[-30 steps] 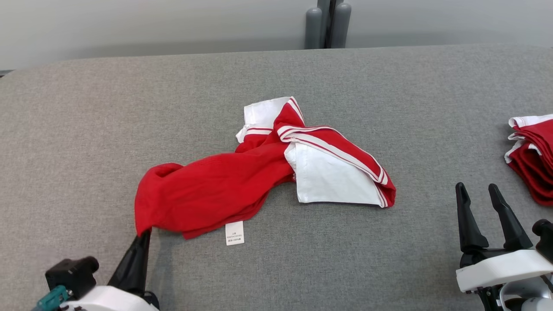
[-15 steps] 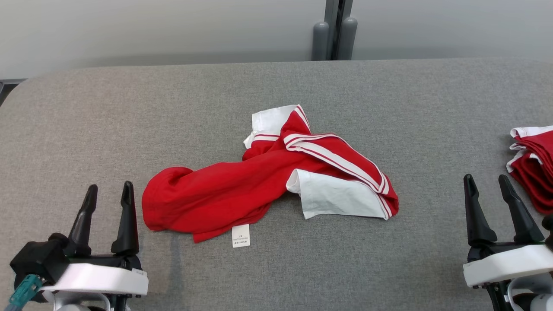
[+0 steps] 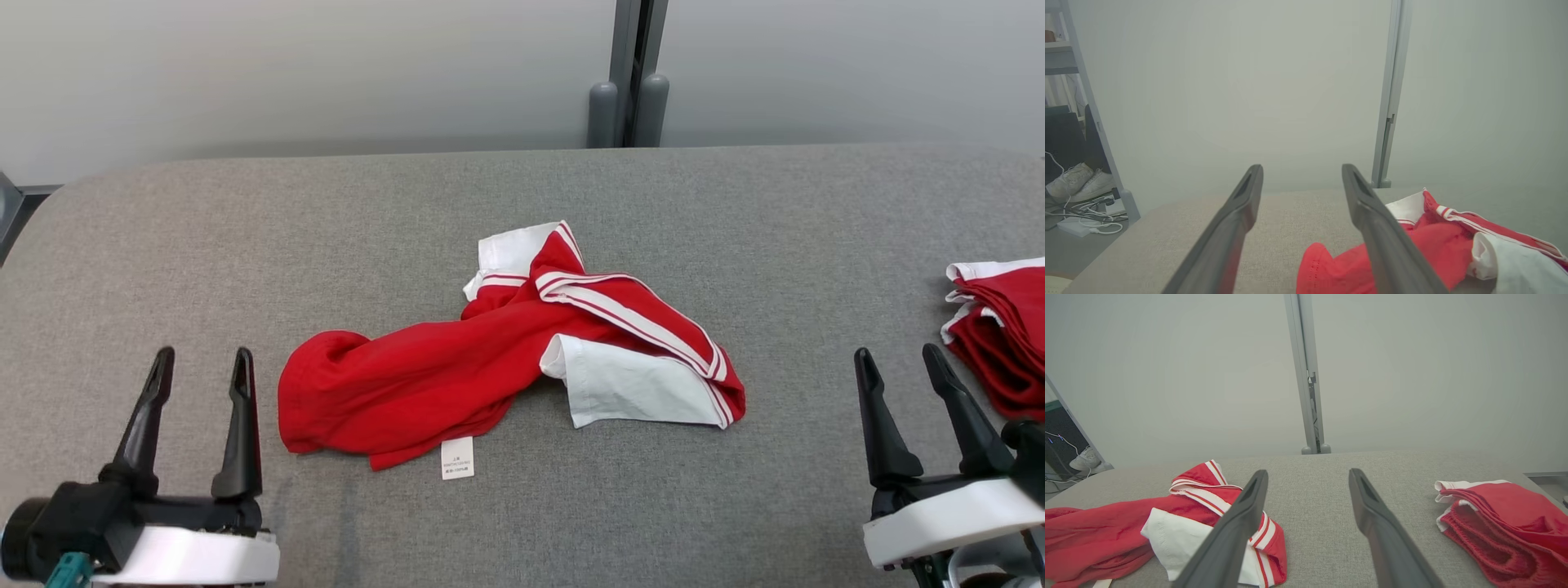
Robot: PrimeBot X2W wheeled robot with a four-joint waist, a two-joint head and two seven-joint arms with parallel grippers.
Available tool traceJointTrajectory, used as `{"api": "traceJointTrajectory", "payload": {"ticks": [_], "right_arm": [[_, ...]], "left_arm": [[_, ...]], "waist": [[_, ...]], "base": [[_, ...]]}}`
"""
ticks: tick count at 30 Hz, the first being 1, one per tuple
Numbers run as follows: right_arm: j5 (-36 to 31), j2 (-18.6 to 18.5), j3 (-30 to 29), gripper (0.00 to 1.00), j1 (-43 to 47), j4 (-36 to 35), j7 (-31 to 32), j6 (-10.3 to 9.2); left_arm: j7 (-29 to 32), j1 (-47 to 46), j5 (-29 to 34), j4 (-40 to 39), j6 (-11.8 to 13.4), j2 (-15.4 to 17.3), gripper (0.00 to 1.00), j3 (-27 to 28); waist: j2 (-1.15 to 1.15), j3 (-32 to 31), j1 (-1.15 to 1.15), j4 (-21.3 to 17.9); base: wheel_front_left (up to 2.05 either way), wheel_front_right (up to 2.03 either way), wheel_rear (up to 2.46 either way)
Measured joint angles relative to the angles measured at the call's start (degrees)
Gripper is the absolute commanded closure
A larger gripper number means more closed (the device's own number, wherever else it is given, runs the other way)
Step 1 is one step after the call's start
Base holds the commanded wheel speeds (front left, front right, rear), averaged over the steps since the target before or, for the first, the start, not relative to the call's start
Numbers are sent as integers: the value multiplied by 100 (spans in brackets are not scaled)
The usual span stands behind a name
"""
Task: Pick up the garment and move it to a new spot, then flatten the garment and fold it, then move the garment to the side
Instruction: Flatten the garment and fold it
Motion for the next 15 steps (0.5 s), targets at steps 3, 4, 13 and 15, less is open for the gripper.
{"api": "traceJointTrajectory", "payload": {"ticks": [3,4,13,15], "right_arm": [[1,-1,5,0,87,-40,37,0],[2,-1,9,0,92,-41,59,0],[7,0,14,0,116,-89,88,0],[5,0,12,0,116,-89,88,0]], "left_arm": [[40,166,3,5,46,9,0,-31],[59,191,3,9,47,12,0,-41],[134,237,-25,-2,59,43,0,-58],[147,237,-40,-7,67,46,0,-58]], "waist": [[0,-42,0,13],[0,-47,0,23],[0,-14,0,78],[0,-11,0,81]], "base": [[0,0,0],[0,0,0],[0,0,0],[0,0,0]]}}
